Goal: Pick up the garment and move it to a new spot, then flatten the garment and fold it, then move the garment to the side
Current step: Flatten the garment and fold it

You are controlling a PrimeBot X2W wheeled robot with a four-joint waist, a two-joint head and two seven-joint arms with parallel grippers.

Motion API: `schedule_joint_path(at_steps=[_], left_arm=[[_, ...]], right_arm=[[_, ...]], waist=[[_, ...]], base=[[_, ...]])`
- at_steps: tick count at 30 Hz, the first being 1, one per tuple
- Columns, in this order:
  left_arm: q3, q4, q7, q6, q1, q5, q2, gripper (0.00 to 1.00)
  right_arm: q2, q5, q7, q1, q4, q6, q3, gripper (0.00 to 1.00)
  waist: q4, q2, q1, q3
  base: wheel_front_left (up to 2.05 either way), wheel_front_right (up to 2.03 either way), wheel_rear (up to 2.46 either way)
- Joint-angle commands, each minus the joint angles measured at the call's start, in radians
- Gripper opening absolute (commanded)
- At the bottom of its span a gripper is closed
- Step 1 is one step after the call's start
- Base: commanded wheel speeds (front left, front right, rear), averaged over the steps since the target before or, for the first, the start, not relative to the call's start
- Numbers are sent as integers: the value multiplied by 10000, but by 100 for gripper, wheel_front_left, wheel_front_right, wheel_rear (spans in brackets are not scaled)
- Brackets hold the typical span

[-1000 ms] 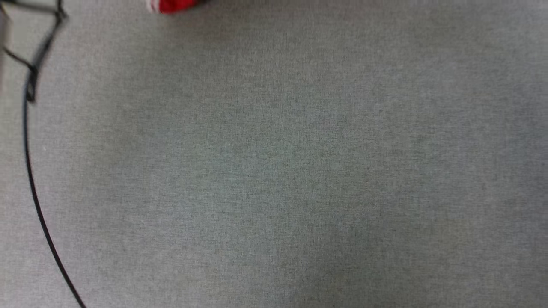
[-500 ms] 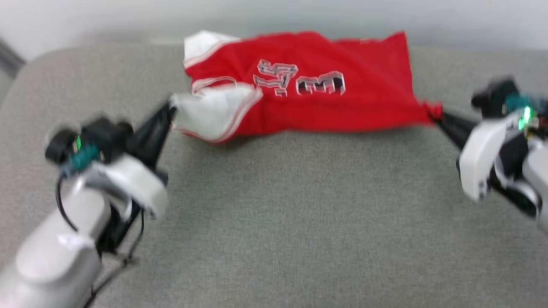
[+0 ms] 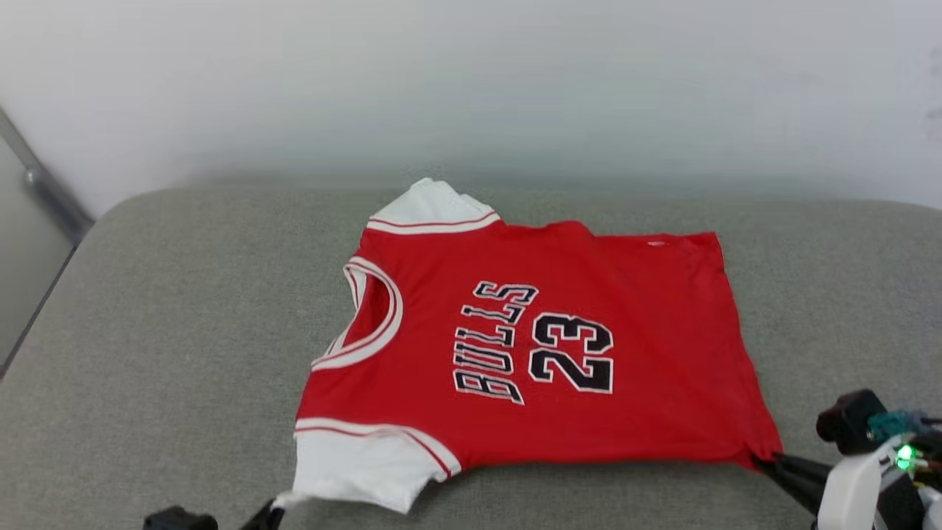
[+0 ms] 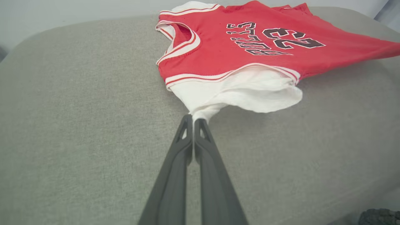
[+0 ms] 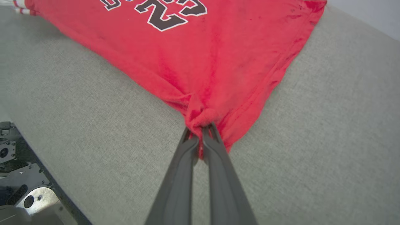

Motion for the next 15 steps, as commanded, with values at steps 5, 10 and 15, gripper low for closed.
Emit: schedule_joint_path(at_steps=[5, 10, 15], left_arm=[[-361, -574, 138, 439, 1550, -678, -193, 0], [-653, -674, 271, 490, 2440, -1171, -342, 0], [-704, -560, 253, 432, 2748, -1353, -256, 0]], right_arm=[[-266, -41, 293, 1839, -526, -7, -944, 0], [-277, -292, 547, 3392, -772, -7, -1817, 0], [-87, -552, 908, 4571, -1129, -7, -2678, 0]], waist=[[-14, -1, 4, -401], [-3, -1, 4, -509], [-5, -1, 4, -507]], base=[[0, 0, 0], [0, 0, 0], [0, 0, 0]])
